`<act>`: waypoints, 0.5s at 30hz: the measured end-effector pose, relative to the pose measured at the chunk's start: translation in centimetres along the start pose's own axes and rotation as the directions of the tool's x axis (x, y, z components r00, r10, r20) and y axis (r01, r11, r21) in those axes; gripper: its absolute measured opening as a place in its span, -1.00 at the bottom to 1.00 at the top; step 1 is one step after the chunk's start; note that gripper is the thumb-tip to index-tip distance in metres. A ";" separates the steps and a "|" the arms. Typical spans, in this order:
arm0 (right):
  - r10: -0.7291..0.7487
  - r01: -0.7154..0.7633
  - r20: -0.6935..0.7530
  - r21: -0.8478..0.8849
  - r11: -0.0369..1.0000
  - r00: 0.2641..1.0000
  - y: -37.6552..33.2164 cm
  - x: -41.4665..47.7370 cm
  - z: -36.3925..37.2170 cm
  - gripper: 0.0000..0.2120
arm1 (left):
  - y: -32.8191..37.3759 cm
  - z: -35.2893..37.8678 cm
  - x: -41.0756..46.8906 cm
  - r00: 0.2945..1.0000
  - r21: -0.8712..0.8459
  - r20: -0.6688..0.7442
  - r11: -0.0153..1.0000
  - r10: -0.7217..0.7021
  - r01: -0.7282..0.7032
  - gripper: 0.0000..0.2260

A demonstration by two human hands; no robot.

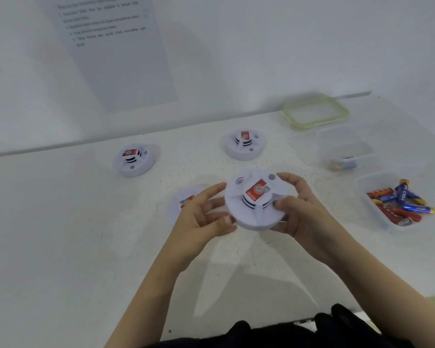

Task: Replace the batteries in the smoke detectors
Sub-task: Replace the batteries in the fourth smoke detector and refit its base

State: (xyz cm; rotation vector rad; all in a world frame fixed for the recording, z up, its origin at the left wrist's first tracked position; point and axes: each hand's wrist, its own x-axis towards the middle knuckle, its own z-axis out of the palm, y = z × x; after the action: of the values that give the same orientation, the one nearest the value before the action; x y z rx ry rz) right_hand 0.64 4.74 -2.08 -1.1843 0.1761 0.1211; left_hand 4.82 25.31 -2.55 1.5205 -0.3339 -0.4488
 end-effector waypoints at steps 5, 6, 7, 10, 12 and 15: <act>-0.070 0.079 0.060 -0.172 0.982 0.996 0.0 -0.3 0.0 -0.33 | 0.1 1.0 0.4 0.987 -0.048 -0.154 0.998 0.040 -0.048 -0.69; -0.069 0.082 0.075 -0.185 0.979 0.995 0.0 -0.4 0.0 -0.32 | 0.3 1.1 0.5 0.983 -0.044 -0.176 0.997 0.049 -0.058 -0.73; -0.060 0.076 0.090 -0.187 0.979 0.994 -0.1 -0.4 0.0 -0.33 | 0.4 1.1 0.6 0.980 -0.034 -0.190 0.997 0.055 -0.062 -0.75; -0.027 0.039 0.093 -0.138 0.990 0.995 -0.2 -0.5 -0.1 -0.46 | 0.8 1.3 0.9 0.972 0.004 -0.227 0.998 0.060 -0.061 -0.78; -0.033 0.039 0.051 -0.138 0.990 0.998 -0.4 -0.5 -0.1 -0.61 | 0.8 1.6 1.0 0.963 0.019 -0.259 0.998 0.067 -0.065 -0.80; -0.028 0.028 -0.001 -0.121 0.992 1.000 -0.5 -0.5 -0.2 -0.64 | 0.5 1.8 1.0 0.971 0.008 -0.223 0.996 0.084 -0.085 -0.75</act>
State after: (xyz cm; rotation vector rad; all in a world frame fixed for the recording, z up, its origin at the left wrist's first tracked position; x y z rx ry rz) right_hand 0.20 4.34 -1.62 -1.3070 0.1567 0.1067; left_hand 4.88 23.20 -2.04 1.5317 -0.2206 -0.2077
